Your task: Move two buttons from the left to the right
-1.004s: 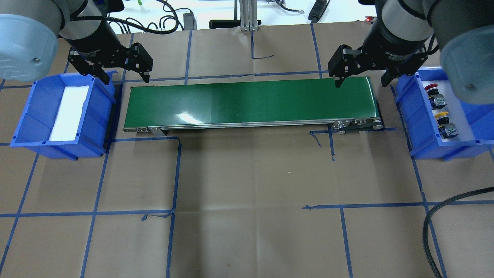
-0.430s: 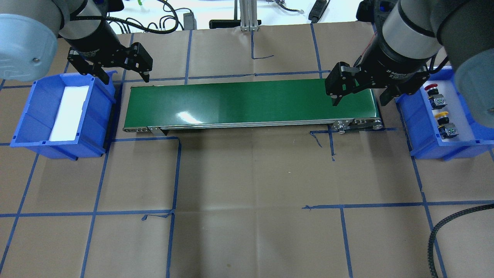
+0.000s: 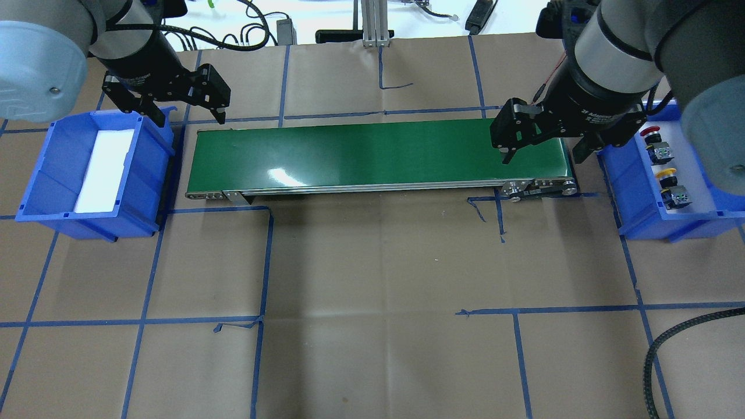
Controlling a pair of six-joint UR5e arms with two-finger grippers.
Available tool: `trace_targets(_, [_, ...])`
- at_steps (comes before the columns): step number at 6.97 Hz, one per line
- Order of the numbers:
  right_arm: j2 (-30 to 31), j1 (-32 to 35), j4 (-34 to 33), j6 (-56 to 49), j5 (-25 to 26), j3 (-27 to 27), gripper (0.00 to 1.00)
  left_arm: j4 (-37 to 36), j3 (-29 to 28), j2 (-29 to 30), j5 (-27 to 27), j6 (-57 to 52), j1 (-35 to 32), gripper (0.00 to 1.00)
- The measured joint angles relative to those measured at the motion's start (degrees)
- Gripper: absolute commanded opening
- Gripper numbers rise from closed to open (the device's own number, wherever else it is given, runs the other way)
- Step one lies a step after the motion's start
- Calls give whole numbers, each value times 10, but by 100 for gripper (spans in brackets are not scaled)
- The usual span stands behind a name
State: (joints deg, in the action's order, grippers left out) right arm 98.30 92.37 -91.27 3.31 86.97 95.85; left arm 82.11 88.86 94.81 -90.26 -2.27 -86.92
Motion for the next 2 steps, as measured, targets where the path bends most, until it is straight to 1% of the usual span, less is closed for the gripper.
trace_targets(2, [-2, 0, -1, -4, 1, 0, 100, 0, 0, 0, 0, 0, 0, 100])
